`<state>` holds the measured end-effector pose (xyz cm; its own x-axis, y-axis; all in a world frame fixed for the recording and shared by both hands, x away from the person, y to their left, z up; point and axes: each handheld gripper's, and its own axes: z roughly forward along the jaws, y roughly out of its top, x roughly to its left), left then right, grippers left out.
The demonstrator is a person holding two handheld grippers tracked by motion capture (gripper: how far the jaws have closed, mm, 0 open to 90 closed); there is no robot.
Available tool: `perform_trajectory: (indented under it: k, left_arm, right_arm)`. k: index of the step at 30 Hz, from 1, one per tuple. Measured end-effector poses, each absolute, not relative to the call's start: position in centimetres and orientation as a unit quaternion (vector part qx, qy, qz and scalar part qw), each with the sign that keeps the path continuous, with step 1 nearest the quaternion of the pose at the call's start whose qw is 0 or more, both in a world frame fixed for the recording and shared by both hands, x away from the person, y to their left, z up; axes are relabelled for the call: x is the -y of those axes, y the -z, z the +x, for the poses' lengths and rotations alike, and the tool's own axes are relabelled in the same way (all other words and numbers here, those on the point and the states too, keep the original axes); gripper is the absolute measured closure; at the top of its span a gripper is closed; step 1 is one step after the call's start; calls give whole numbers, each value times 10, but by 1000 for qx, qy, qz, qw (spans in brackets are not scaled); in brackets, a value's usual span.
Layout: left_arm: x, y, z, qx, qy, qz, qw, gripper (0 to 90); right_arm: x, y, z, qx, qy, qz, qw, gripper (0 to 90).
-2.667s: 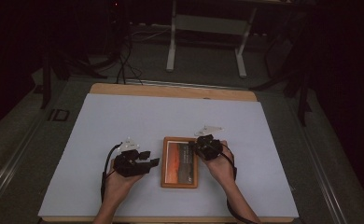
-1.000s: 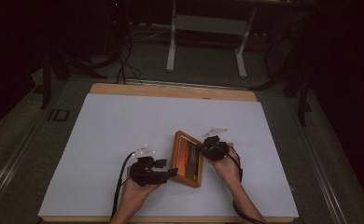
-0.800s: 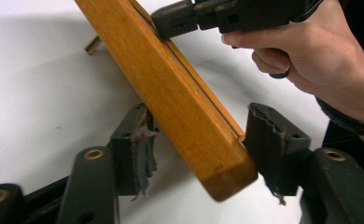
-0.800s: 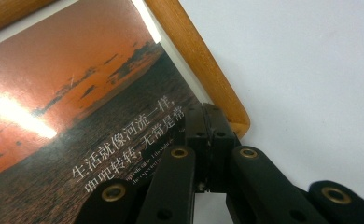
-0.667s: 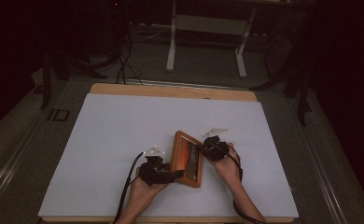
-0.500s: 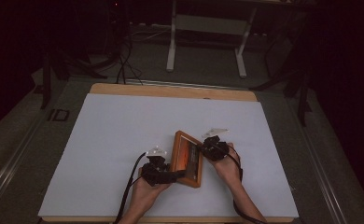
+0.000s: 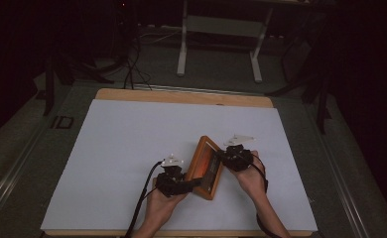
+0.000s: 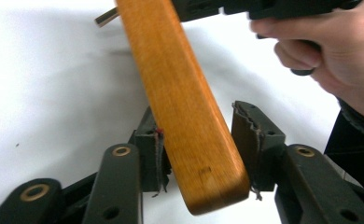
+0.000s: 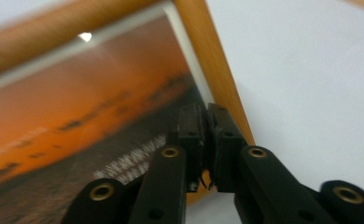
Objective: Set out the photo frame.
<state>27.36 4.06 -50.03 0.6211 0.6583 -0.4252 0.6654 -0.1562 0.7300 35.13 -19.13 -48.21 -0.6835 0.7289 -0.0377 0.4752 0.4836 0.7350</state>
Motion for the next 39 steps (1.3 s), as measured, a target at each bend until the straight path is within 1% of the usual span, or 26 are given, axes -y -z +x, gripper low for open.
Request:
perform_trajectory:
  k: [2,4,8,11,14,17,20,23,26,28,29,32,37,39]
  left_arm:
    - [-37,498,273,-434,-4,761,482,605]
    - [-31,495,271,-433,-12,762,482,617]
    - [-22,491,269,-424,-25,766,482,644]
    - [-10,486,264,-412,-46,774,479,660]
    - [0,483,260,-398,-58,781,478,679]
    - [14,480,255,-375,-86,793,472,689]
    - [26,477,249,-355,-114,804,463,690]
    - [29,478,245,-343,-129,807,463,687]
    - [27,482,244,-331,-123,801,483,675]
    - [25,490,245,-322,-98,798,500,630]
    - [25,493,245,-324,-91,797,502,596]
    - [25,504,243,-323,-93,802,493,576]
    - [25,521,244,-321,-82,812,480,578]
    - [26,525,246,-321,-79,812,480,597]
  right_arm:
    - [196,472,346,-840,-371,354,179,768]
    - [201,465,342,-835,-382,355,177,736]
    - [215,451,335,-821,-406,361,178,699]
    - [225,441,329,-809,-429,361,174,750]
    - [232,431,324,-799,-443,360,189,821]
    - [238,425,320,-791,-450,361,205,896]
    - [244,423,318,-791,-446,362,209,900]
    - [247,427,316,-794,-440,363,210,900]
    - [250,429,314,-795,-438,364,209,900]
    - [251,430,313,-793,-440,365,209,900]
    - [252,430,312,-793,-440,366,208,900]
    - [253,429,311,-794,-442,363,205,899]
    - [255,432,310,-795,-441,365,203,899]
    - [256,433,310,-795,-441,365,201,899]
